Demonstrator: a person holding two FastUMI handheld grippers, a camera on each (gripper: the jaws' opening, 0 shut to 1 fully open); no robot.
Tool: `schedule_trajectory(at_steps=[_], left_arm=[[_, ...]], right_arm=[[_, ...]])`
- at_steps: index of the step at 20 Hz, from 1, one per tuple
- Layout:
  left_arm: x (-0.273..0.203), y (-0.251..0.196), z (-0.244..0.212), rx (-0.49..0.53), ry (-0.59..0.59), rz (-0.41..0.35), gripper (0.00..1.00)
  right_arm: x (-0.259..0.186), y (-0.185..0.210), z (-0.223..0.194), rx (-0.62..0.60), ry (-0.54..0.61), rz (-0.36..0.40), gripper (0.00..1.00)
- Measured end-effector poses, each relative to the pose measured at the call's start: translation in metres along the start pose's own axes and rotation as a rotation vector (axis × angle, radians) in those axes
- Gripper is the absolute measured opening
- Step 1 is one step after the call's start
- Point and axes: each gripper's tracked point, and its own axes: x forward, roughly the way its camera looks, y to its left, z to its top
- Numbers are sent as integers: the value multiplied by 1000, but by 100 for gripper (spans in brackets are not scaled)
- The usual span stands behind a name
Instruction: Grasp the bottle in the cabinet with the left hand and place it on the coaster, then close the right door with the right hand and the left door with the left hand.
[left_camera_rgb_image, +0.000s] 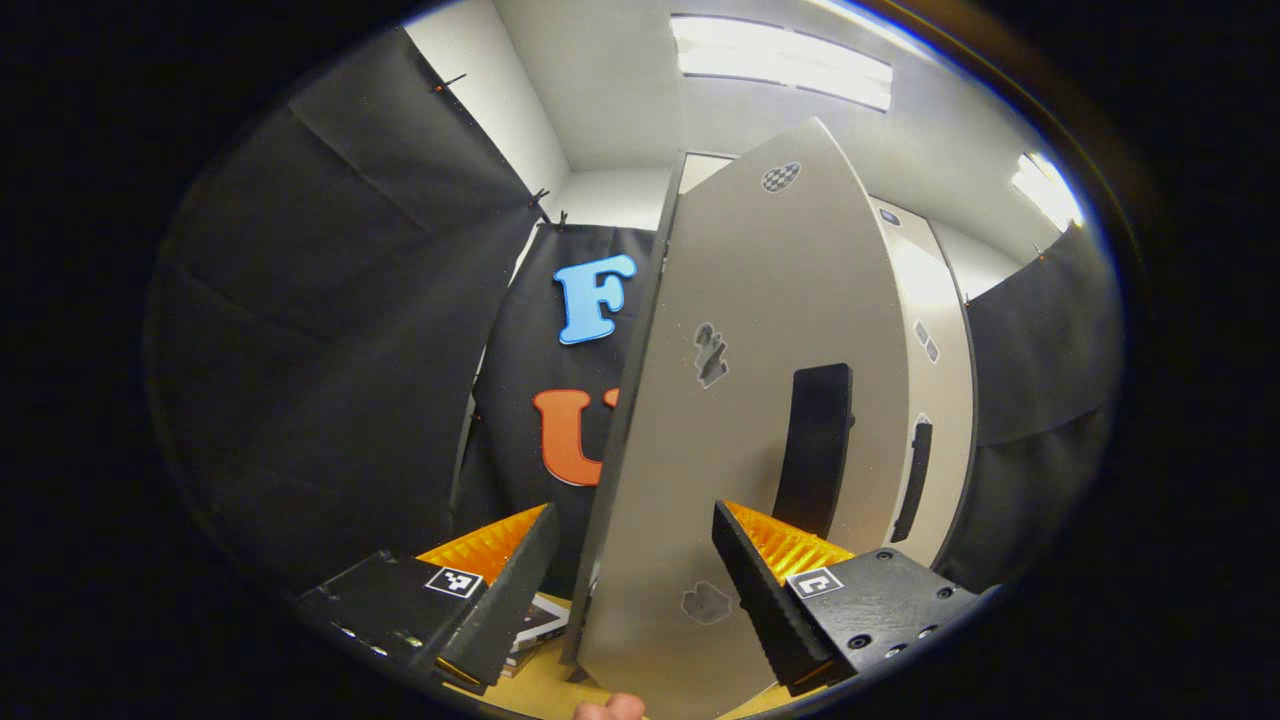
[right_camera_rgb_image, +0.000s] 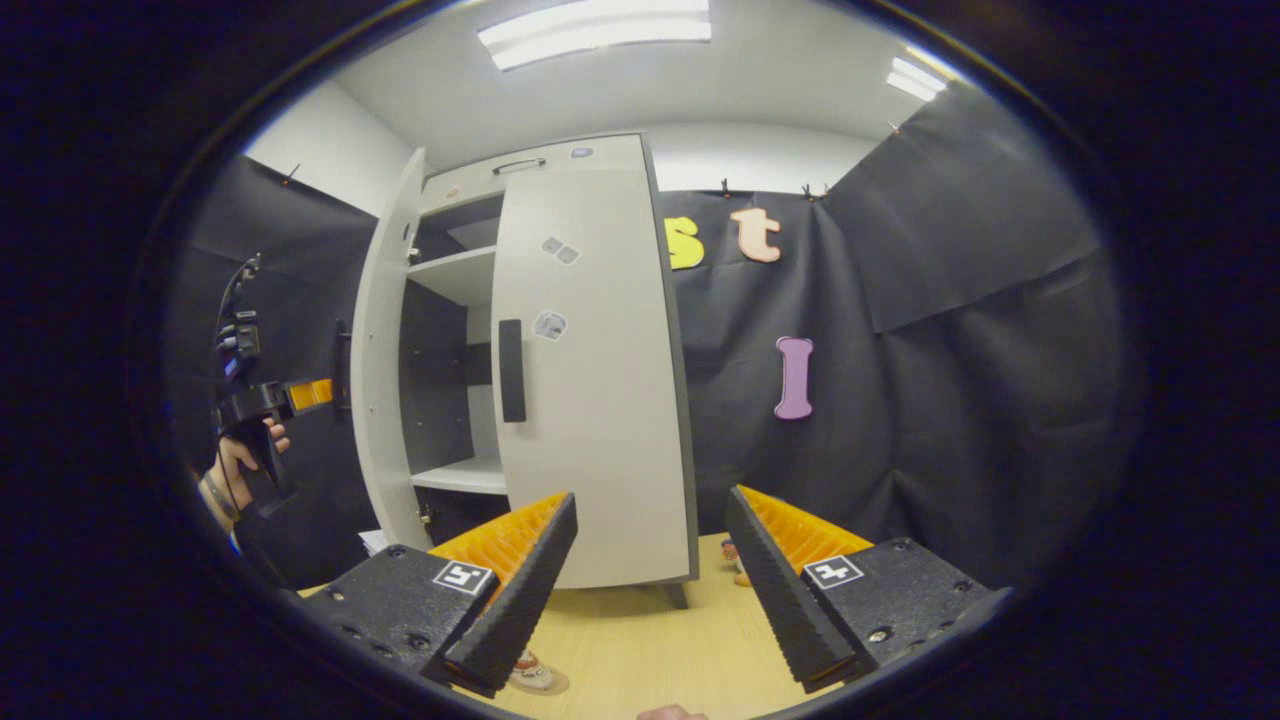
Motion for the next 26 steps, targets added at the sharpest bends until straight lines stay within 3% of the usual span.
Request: schedule_trajectory(at_steps=[2, 3, 7, 8, 13, 18, 19, 20, 22, 23, 26], left_arm=[[-2, -5, 3, -1, -10, -7, 99], [-2, -4, 5, -2, -14, -4, 94], [-17, -4, 19, -22, -28, -5, 95], [-22, -3, 20, -13, -23, 0, 99], [-47, -6, 29, 81, -26, -6, 99], [-87, -24, 16, 67, 5, -25, 95], [-92, -25, 13, 64, 8, -20, 95], [-97, -28, 12, 62, 5, -19, 99], [-104, -34, 6, 68, -2, -20, 95], [-109, -37, 0, 75, 6, -19, 99], [-123, -43, -22, 104, 50, -13, 95]], right_arm=[[-7, -1, 2, 9, -7, -3, 98], [-8, -2, 5, 6, -11, -4, 98], [-11, -2, 7, -10, -12, 3, 98], [-11, 0, 7, -10, -12, 10, 98], [-7, 14, -1, 7, 8, 59, 98], [-1, 30, -13, 7, 44, 109, 98], [-1, 33, -16, 9, 54, 120, 94], [0, 36, -18, 12, 64, 132, 98], [-1, 39, -21, 6, 77, 146, 98], [-2, 40, -22, -3, 80, 148, 98], [-5, 41, -26, -27, 88, 148, 98]])
